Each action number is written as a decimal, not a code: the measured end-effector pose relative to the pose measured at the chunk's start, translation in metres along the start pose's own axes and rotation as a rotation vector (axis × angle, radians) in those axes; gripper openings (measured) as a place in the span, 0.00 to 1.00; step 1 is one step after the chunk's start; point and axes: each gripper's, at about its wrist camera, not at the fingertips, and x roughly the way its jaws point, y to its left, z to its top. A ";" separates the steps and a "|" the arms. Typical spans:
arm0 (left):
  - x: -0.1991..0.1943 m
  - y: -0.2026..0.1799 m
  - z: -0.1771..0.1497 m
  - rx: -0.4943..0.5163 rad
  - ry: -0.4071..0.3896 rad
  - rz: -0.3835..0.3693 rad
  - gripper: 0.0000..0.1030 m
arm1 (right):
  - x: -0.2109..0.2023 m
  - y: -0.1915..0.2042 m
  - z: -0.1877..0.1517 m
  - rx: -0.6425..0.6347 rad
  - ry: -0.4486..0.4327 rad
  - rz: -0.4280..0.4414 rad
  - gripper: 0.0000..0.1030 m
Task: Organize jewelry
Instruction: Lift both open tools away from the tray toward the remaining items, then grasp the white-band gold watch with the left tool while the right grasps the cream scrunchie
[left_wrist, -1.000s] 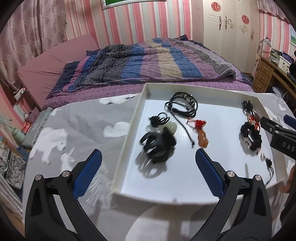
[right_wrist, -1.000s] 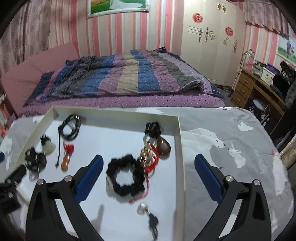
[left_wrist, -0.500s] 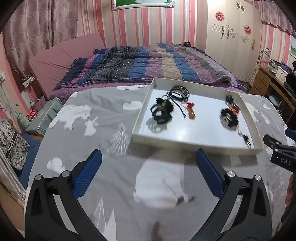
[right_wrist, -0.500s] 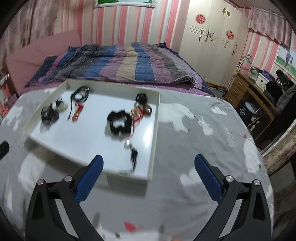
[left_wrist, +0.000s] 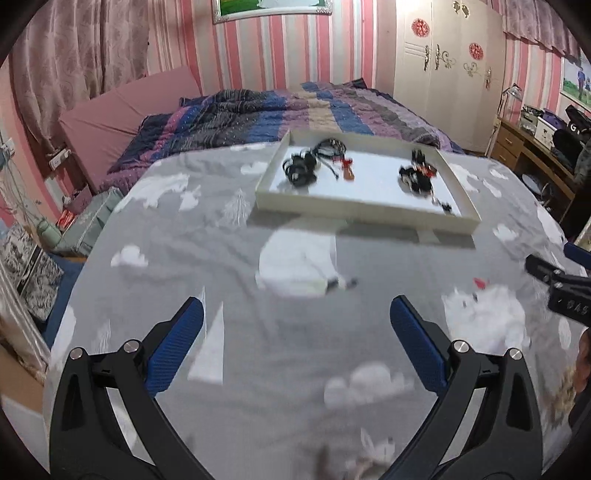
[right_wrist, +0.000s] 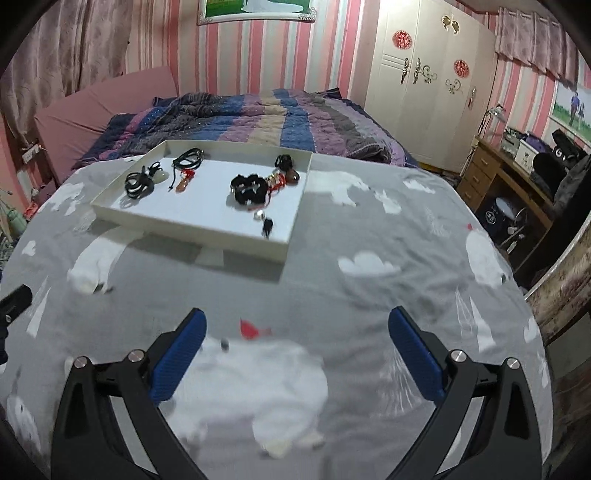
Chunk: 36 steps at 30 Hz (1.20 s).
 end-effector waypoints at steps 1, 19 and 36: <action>-0.002 -0.001 -0.005 0.003 0.001 0.002 0.97 | -0.006 -0.005 -0.007 0.008 -0.004 0.000 0.96; -0.038 -0.018 -0.091 0.037 0.028 -0.024 0.97 | -0.039 -0.060 -0.113 0.063 0.069 0.001 0.96; -0.046 -0.041 -0.117 0.038 0.096 -0.124 0.97 | -0.048 -0.083 -0.142 0.096 0.060 -0.062 0.96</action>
